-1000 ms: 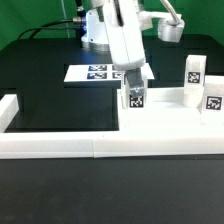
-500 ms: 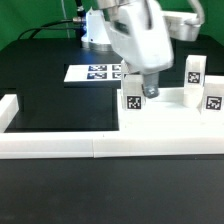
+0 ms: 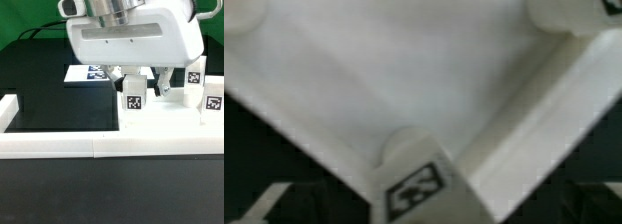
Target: Assemble square table
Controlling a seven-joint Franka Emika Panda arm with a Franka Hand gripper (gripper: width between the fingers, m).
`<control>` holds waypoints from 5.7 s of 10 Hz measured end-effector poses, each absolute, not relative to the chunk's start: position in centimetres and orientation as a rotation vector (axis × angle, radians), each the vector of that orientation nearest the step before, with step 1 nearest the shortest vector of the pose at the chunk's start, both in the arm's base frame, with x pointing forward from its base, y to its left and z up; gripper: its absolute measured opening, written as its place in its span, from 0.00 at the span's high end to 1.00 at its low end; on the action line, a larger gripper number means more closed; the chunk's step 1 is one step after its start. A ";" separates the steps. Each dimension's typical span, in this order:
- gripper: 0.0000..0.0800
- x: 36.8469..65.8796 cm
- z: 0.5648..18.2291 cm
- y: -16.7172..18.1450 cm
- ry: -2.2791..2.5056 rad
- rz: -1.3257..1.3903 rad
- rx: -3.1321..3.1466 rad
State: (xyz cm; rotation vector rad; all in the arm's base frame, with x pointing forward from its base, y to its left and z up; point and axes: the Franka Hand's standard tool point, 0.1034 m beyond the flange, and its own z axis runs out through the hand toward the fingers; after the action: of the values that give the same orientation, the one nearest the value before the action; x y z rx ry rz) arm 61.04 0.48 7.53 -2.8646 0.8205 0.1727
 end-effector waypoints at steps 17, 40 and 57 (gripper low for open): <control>0.63 61.9 7.3 0.8 2.193 -0.007 -1.957; 0.63 62.6 6.8 1.4 2.388 0.098 -1.797; 0.64 62.1 6.7 1.0 1.289 0.029 -2.772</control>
Offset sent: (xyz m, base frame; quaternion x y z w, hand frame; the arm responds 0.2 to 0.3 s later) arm 0.0000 0.0000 0.0000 0.0000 0.0000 0.0650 0.9979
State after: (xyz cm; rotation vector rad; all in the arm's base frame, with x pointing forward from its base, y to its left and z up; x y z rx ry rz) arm 62.10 1.02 6.66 -2.7719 1.2891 0.0287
